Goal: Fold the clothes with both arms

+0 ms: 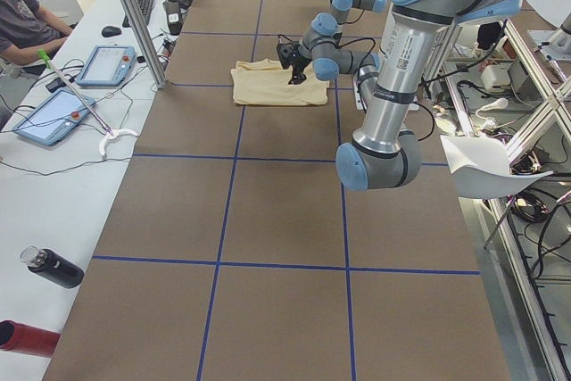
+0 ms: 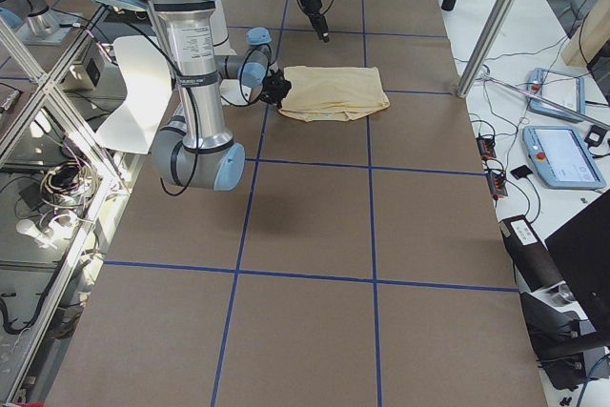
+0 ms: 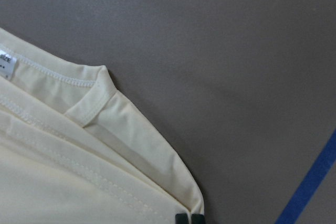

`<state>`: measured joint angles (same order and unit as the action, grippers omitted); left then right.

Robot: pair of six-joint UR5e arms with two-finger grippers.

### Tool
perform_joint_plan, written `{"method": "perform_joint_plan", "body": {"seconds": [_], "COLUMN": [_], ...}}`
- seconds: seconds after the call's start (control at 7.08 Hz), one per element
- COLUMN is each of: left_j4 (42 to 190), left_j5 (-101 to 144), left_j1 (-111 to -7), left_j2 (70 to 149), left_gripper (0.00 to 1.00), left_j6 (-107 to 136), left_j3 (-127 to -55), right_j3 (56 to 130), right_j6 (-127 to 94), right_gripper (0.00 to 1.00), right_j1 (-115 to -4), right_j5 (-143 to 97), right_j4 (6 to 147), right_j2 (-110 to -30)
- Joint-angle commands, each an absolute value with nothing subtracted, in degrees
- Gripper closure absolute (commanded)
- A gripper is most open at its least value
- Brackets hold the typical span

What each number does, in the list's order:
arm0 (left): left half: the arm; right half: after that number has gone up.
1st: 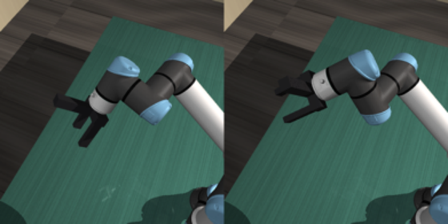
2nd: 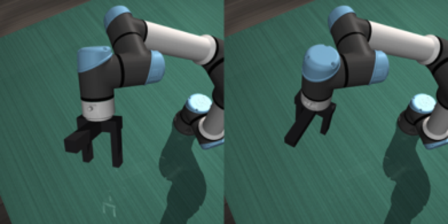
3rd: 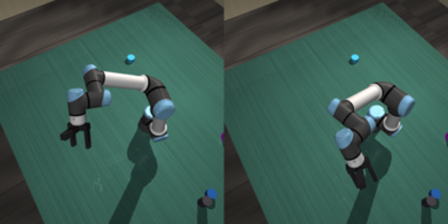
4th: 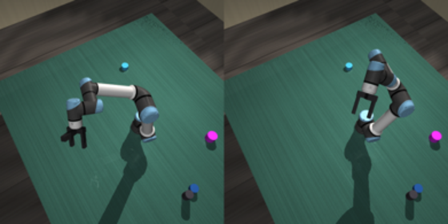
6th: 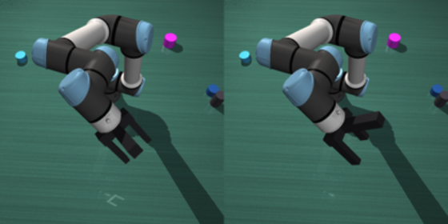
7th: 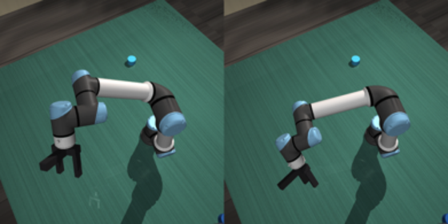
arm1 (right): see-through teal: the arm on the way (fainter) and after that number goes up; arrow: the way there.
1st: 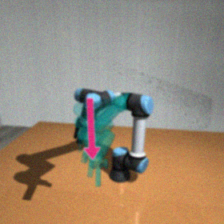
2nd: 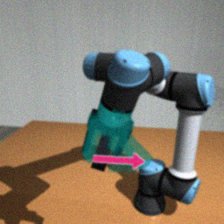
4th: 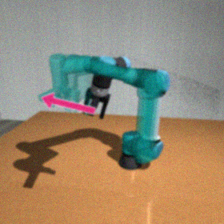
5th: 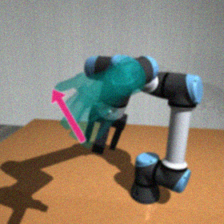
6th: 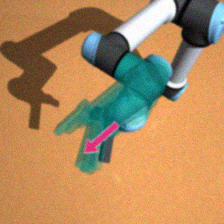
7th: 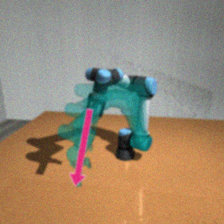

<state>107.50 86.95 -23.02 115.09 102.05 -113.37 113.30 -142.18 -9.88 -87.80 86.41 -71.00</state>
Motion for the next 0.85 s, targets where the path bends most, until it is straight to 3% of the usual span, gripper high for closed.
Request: {"method": "perform_joint_plan", "body": {"seconds": [0.0,0.28,0.71], "left_j4": [107.49,107.49,107.40], "left_j5": [79.24,75.42,75.50], "left_j1": [-14.99,-8.72,-6.95], "left_j2": [114.96,110.67,111.53], "left_gripper": [0.31,0.31,0.31], "left_j6": [112.11,115.48,116.10], "left_j3": [-114.34,-114.09,-110.23], "right_j3": [115.13,115.05,115.05], "right_j6": [-142.12,-142.12,-141.94], "right_gripper": [1.00,1.00,1.00], "right_j1": [-9.49,-8.79,-8.70], "right_j5": [-87.80,-87.80,-87.89], "right_j4": [89.90,89.91,90.00], "right_j2": [-71.10,-71.10,-71.02]}}
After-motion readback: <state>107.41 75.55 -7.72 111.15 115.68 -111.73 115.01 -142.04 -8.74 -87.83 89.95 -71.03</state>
